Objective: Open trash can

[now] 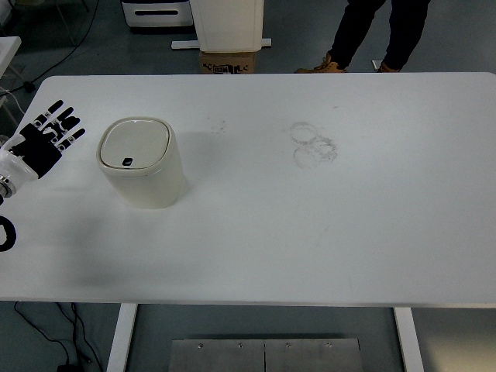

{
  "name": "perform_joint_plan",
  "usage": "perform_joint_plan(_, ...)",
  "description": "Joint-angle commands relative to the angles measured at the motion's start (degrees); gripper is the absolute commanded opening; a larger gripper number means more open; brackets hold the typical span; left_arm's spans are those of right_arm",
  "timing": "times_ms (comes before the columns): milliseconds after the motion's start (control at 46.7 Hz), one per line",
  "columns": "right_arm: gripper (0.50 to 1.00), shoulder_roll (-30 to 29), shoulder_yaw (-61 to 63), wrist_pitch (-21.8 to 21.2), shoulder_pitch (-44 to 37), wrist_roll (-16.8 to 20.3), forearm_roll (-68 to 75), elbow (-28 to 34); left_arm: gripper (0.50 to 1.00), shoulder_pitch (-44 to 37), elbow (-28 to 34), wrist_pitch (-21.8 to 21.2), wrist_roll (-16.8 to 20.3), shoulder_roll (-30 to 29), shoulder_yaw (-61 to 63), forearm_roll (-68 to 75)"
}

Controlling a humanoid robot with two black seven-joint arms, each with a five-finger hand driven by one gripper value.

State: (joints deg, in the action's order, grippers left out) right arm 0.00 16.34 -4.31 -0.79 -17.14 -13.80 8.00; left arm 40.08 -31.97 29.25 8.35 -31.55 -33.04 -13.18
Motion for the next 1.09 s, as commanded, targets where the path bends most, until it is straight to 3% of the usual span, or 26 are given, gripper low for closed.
perform_joint_plan(0,0.991,0.00,0.01,0.00,0.00,0.00,0.00,0.00,1.000,-0.01,-0.02,-0.07,0.00,0.00,0.09,0.00)
perform_joint_plan(1071,0.991,0.00,0.01,0.00,0.00,0.00,0.00,0.00,1.000,0.70,-0.55,-0.60,0.00,-0.97,0.70,0.00)
